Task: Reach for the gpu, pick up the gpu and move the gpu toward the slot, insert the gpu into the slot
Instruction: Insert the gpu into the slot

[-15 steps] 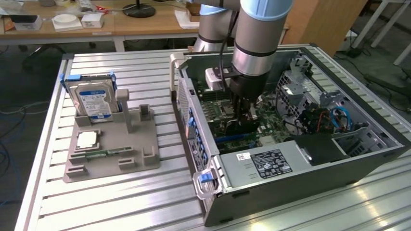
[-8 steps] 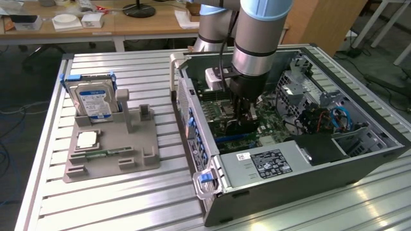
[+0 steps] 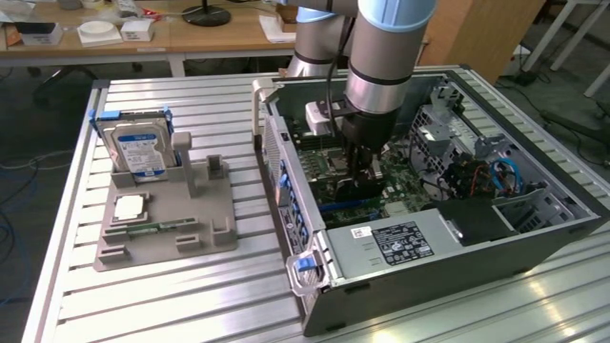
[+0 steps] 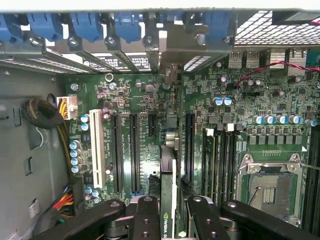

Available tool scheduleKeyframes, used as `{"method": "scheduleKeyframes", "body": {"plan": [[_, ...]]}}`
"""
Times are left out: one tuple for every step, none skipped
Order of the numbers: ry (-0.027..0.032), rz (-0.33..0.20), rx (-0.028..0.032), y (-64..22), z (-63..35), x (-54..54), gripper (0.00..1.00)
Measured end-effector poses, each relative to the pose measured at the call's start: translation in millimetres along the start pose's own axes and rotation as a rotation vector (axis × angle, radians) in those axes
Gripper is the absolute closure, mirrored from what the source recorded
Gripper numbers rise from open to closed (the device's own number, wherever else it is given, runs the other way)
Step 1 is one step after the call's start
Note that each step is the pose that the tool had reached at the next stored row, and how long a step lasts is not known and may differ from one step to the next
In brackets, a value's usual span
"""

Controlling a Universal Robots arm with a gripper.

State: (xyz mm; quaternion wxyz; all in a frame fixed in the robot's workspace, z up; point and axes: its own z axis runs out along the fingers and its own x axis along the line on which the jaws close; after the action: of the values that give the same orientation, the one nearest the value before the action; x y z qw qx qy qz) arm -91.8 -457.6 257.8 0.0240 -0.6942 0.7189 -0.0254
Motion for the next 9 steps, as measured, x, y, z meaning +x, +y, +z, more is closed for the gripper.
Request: {"method": "scheduleKeyframes", "body": {"plan": [[0.0001, 0.000, -0.0001, -0.9, 0.0, 0.0, 0.74], [0.0001, 0.000, -0.0001, -2.3, 0.1, -0.1, 0.74], [0.0001, 0.000, -0.0003, -3.9, 0.3, -0.1, 0.74], [0.0002, 0.000, -0.0001, -5.8, 0.3, -0.1, 0.74], [0.0001, 0.000, 0.0001, -6.9, 0.4, -0.1, 0.74], [0.0002, 0.000, 0.0001, -7.0, 0.4, -0.1, 0.74], [0.0002, 0.000, 0.0001, -7.0, 0.4, -0.1, 0.74], [0.0000, 0.000, 0.0002, -7.0, 0.5, -0.2, 0.74], [0.0000, 0.000, 0.0002, -7.0, 0.5, -0.2, 0.74]]}}
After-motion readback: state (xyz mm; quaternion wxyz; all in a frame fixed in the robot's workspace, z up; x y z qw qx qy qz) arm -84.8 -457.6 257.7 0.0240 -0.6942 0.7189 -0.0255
